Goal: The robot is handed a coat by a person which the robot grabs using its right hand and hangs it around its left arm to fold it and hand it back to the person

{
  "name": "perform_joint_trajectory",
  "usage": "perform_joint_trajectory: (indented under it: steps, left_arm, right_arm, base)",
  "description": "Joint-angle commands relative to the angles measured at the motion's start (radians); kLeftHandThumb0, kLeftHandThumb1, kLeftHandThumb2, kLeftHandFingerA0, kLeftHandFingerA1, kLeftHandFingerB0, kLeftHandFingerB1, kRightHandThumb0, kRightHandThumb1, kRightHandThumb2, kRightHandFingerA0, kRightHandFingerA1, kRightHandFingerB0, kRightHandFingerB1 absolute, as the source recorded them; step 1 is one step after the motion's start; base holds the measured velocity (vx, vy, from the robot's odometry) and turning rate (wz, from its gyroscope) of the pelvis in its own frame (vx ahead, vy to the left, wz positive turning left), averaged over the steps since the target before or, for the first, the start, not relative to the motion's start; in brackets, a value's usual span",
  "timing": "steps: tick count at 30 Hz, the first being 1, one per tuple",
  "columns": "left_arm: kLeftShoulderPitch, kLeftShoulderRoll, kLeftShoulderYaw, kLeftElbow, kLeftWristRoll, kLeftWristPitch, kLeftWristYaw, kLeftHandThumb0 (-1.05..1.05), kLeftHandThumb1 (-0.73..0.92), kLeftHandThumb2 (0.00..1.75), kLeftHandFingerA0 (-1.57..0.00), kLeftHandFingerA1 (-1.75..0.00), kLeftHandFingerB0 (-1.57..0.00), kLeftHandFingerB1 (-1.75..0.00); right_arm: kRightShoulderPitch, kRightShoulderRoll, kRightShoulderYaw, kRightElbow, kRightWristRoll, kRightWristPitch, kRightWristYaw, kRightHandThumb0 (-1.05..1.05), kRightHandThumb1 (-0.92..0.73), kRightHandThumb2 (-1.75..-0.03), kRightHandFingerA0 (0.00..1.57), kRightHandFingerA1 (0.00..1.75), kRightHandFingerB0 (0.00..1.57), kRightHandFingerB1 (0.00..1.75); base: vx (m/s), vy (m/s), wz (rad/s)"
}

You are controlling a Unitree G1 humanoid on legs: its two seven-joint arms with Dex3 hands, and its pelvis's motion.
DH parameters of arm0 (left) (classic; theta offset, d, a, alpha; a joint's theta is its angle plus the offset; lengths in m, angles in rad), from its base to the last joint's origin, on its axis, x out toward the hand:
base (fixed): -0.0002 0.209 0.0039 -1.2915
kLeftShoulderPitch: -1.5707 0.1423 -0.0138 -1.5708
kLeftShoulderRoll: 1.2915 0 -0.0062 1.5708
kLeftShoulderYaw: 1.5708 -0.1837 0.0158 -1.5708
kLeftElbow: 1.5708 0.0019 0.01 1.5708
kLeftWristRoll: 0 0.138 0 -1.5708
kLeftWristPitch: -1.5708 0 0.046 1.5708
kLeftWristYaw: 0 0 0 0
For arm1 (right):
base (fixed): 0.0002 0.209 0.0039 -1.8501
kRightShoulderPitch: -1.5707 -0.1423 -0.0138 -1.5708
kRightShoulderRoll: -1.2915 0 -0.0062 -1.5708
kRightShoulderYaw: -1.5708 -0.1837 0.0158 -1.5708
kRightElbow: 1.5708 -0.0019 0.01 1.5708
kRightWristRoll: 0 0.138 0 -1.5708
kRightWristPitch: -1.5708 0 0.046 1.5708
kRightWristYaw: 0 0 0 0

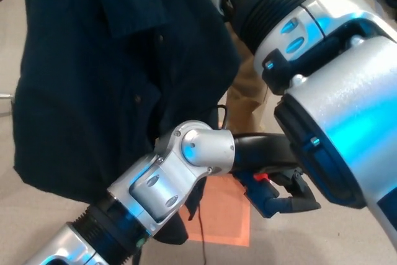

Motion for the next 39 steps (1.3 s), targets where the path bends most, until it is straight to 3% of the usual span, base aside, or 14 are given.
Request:
perform_joint_trajectory:
  steps: [1,16,30,31,32,33,34,35,36,37,38,39]
  left_arm:
    - [0.007,0.013,0.007,-0.017,0.015,0.028,-0.011,-0.54,0.68,1.07,-0.38,-0.59,-0.23,-0.5]
    - [0.141,0.001,-0.044,-0.103,0.027,0.07,0.022,-0.54,0.68,1.07,-0.38,-0.59,-0.23,-0.5]
    - [0.09,0.012,-0.015,-0.107,0.026,0.072,0.007,-0.54,0.68,1.07,-0.38,-0.59,-0.23,-0.5]
    - [-0.034,-0.049,0.116,0.208,-0.035,-0.001,0.119,-0.37,0.9,0.67,0.0,-0.18,0.0,-0.18]
    - [-0.126,-0.094,0.214,0.443,-0.08,-0.056,0.203,-0.37,0.9,0.67,0.0,-0.18,0.0,-0.18]
    - [-0.219,-0.129,0.307,0.67,-0.116,-0.105,0.29,-0.77,0.88,0.68,-0.11,-0.27,-0.11,-0.26]
    - [-0.22,-0.116,0.301,0.658,-0.104,-0.096,0.293,-0.77,0.88,0.68,-0.11,-0.27,-0.11,-0.26]
    - [-0.226,-0.11,0.31,0.657,-0.108,-0.084,0.299,-0.78,0.87,0.68,-0.11,-0.26,-0.12,-0.27]
    - [-0.234,-0.107,0.317,0.666,-0.11,-0.077,0.309,-0.8,0.86,0.68,-0.12,-0.26,-0.11,-0.25]
    - [-0.244,-0.103,0.324,0.678,-0.111,-0.073,0.317,-0.77,0.68,1.05,-0.02,-0.36,-0.08,-0.4]
    - [-0.252,-0.1,0.328,0.685,-0.112,-0.074,0.317,-0.77,0.68,1.05,-0.02,-0.36,-0.08,-0.4]
    - [-0.267,-0.094,0.324,0.708,-0.1,-0.076,0.336,-0.84,0.7,1.06,-0.02,-0.39,-0.16,-0.45]
  right_arm:
    - [-0.065,0.009,-0.01,-0.01,0.021,-0.025,-0.033,-0.36,-0.69,-1.05,0.96,1.16,0.81,0.92]
    - [0.005,0.054,-0.001,-0.024,0.022,-0.021,-0.042,-0.36,-0.69,-1.05,0.96,1.16,0.81,0.92]
    - [-0.04,0.04,-0.002,-0.019,0.019,-0.016,-0.037,-0.36,-0.69,-1.05,0.96,1.16,0.81,0.92]
    - [0.215,0.1,0.136,-0.501,0.139,0.136,0.091,-0.38,-0.86,-0.64,0.94,1.09,0.84,0.81]
    - [0.407,0.146,0.239,-0.863,0.229,0.25,0.187,-0.38,-0.86,-0.64,0.94,1.09,0.84,0.81]
    - [0.605,0.197,0.348,-1.231,0.32,0.371,0.28,-0.33,-0.68,-1.1,0.91,0.96,0.8,0.84]
    - [0.611,0.204,0.354,-1.237,0.321,0.376,0.276,-0.33,-0.68,-1.1,0.91,0.96,0.8,0.84]
    - [0.62,0.21,0.364,-1.249,0.32,0.384,0.272,-0.4,-0.87,-0.67,0.95,1.3,0.86,1.04]
    - [0.645,0.213,0.386,-1.269,0.323,0.386,0.26,-0.4,-0.83,-0.71,0.87,1.6,0.82,1.28]
    - [0.675,0.211,0.412,-1.311,0.335,0.421,0.251,-0.43,-0.82,-0.71,0.86,1.66,0.79,1.38]
    - [0.69,0.209,0.423,-1.349,0.344,0.468,0.254,-0.43,-0.82,-0.71,0.86,1.66,0.79,1.38]
    - [0.706,0.195,0.445,-1.395,0.356,0.53,0.27,-0.45,-0.84,-0.64,0.99,1.32,0.96,0.93]
  base:
    - [0.0,0.0,0.0]
    - [0.0,0.0,0.0]
    - [0.0,0.0,0.0]
    - [0.0,0.0,0.0]
    - [0.0,0.0,0.0]
    - [0.0,0.0,0.0]
    - [0.0,0.0,0.0]
    - [0.0,0.0,0.0]
    - [0.0,0.0,0.0]
    - [0.0,0.0,0.0]
    - [0.0,0.0,0.0]
    - [0.0,0.0,0.0]
